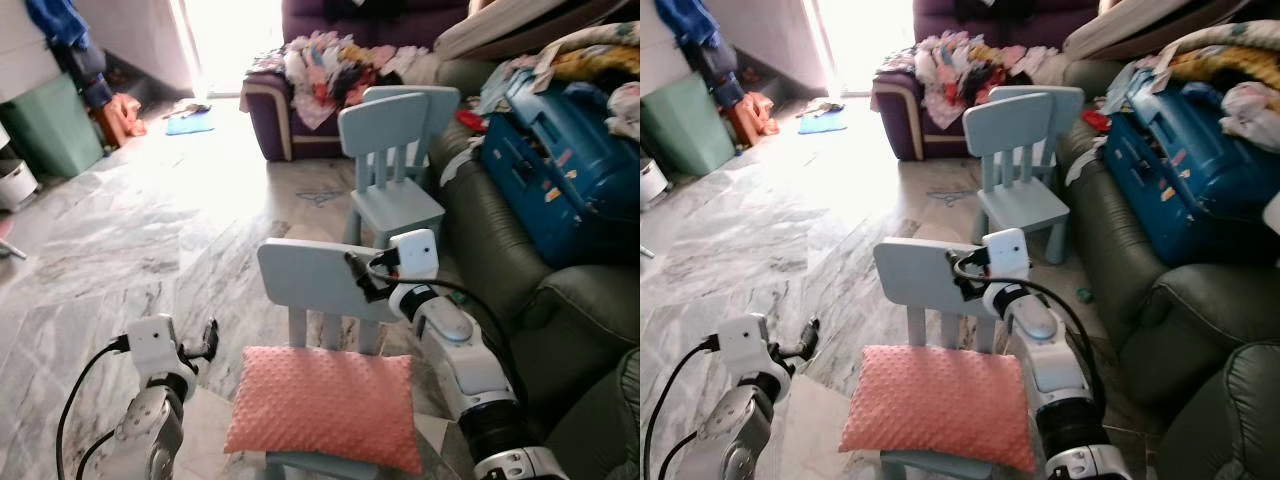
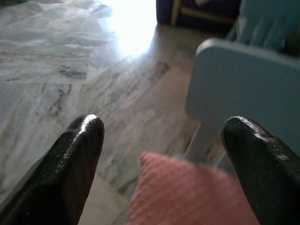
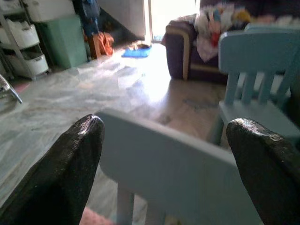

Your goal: Move the pillow to the sofa

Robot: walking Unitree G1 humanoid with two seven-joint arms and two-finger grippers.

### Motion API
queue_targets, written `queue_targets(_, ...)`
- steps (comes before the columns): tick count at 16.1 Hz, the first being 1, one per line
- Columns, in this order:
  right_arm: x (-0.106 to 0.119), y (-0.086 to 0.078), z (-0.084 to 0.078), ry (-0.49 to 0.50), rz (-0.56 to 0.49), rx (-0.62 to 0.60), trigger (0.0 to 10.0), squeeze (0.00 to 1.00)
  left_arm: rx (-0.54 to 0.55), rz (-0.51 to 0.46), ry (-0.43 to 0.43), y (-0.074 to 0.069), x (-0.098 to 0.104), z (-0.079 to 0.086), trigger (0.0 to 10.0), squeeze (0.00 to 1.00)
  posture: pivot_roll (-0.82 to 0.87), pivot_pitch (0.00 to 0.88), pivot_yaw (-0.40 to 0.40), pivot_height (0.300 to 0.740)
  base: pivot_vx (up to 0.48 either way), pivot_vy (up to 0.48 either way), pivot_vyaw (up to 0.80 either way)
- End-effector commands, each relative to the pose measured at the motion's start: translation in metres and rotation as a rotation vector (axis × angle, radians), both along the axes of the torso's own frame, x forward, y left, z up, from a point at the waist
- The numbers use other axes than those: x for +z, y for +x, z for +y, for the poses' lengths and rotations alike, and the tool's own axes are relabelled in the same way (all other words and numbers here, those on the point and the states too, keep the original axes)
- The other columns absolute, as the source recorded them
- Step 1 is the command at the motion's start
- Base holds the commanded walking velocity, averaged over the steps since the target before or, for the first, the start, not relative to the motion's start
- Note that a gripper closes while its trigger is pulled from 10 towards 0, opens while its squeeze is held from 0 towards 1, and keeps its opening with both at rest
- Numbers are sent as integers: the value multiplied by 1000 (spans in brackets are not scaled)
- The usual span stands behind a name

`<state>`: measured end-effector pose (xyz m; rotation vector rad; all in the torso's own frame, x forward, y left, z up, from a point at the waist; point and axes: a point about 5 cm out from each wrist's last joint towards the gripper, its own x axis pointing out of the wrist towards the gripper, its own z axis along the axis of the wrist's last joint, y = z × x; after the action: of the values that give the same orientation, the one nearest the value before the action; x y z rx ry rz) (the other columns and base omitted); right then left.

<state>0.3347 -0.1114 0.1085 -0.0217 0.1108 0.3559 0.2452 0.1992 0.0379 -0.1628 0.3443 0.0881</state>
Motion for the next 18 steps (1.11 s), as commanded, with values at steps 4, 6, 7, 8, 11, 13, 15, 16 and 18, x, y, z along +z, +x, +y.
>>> queue_targets(4,-20,-10,-18,32,112,-78,10000,0,-105,141,50,-30,-28,0,10000,0,-157,59,74,740,0,0,0)
queue_targets(6,-23,-19,-25,28,119,-98,10000,0,-192,168,62,-40,-32,-9,10000,0,-150,88,81,740,0,0,0)
queue_targets(7,-26,-25,-33,33,126,-135,10000,0,-206,168,65,-43,-33,-11,10000,0,-151,101,93,740,0,0,0)
queue_targets(8,-28,-28,-37,27,129,-155,10000,0,-215,168,64,-45,-33,-12,10000,0,-155,107,104,740,0,0,0)
queue_targets(11,-32,-37,-49,37,141,-229,10000,0,-259,148,81,-39,-30,-18,10000,0,-169,110,122,740,0,0,0)
queue_targets(13,-32,-45,-59,4,144,-282,10000,0,-326,108,118,-28,-24,-22,10000,0,-157,104,84,740,0,0,0)
queue_targets(15,-35,-51,-65,-24,170,-285,10000,0,-266,72,146,-21,-18,-14,10000,0,-164,103,74,740,0,0,0)
queue_targets(16,-34,-50,-63,-30,170,-268,10000,0,-229,70,133,-22,-17,-10,10000,0,-166,104,73,740,0,0,0)
queue_targets(18,-27,-41,-53,-50,135,-213,10000,0,-190,75,121,-36,-20,-7,10000,0,-171,110,78,740,0,0,0)
